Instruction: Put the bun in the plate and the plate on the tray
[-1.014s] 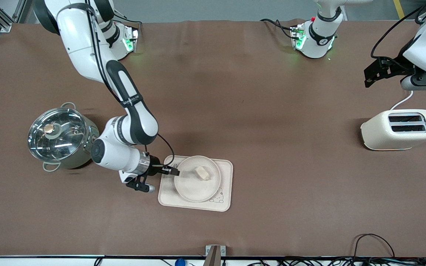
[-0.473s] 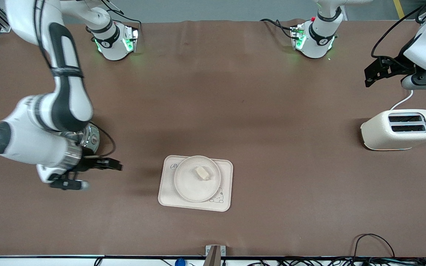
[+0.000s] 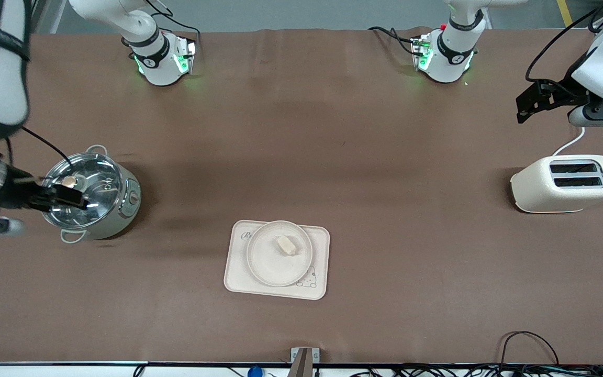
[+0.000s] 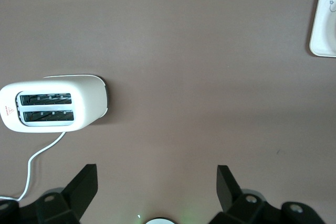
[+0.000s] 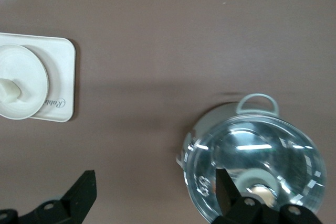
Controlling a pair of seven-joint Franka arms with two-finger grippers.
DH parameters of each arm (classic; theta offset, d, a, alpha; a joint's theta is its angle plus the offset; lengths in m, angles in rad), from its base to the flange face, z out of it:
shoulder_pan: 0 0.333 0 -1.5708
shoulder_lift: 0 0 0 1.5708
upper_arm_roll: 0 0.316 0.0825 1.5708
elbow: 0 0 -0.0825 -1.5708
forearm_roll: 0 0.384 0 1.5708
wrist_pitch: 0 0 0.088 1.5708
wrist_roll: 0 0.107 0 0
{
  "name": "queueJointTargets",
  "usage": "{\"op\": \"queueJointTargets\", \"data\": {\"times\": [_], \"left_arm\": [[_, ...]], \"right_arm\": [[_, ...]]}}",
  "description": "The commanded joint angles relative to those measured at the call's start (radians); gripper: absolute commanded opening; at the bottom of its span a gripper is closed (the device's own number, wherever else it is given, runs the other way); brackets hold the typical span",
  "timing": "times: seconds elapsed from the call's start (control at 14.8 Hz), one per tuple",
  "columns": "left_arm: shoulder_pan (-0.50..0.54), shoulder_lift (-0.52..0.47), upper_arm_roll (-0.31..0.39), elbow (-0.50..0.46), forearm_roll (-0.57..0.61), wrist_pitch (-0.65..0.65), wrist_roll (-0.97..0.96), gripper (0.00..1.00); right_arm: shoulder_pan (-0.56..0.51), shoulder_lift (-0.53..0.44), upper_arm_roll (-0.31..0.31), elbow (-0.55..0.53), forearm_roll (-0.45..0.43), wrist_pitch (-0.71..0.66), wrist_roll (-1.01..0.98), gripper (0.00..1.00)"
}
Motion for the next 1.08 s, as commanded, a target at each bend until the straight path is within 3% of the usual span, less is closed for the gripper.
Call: {"op": "queueJointTargets", "data": {"times": [0.0, 0.27, 0.54, 0.61, 0.68, 0.74, 0.88, 1.01], "left_arm": [[0.007, -0.017, -0.003, -0.002, -0.012, -0.012, 0.020, 1.00], [0.007, -0.016, -0.003, 0.000, -0.012, -0.012, 0.022, 1.00], [0.007, -0.016, -0.003, -0.002, -0.014, -0.012, 0.022, 1.00], [0.007, -0.017, -0.003, -0.002, -0.012, -0.012, 0.022, 1.00], [0.007, -0.017, -0.003, -0.002, -0.012, -0.012, 0.022, 1.00], [0.007, -0.016, -0.003, -0.002, -0.012, -0.012, 0.022, 1.00], [0.007, -0.016, -0.003, 0.000, -0.014, -0.012, 0.022, 1.00], [0.007, -0.016, -0.003, -0.002, -0.012, -0.012, 0.022, 1.00]], "right_arm": [[0.009, -0.134, 0.003, -0.036, -0.110, -0.028, -0.009, 1.00], [0.008, -0.225, 0.004, -0.027, -0.216, -0.090, -0.022, 1.00], [0.010, -0.270, 0.029, -0.027, -0.225, -0.147, -0.001, 1.00], [-0.076, -0.271, 0.102, -0.026, -0.225, -0.163, 0.007, 1.00], [-0.232, -0.288, 0.260, -0.027, -0.225, -0.170, 0.004, 1.00], [-0.333, -0.299, 0.367, -0.027, -0.227, -0.174, 0.004, 1.00], [-0.421, -0.302, 0.447, -0.029, -0.229, -0.202, 0.013, 1.00], [-0.433, -0.325, 0.460, -0.038, -0.230, -0.211, 0.031, 1.00]]}}
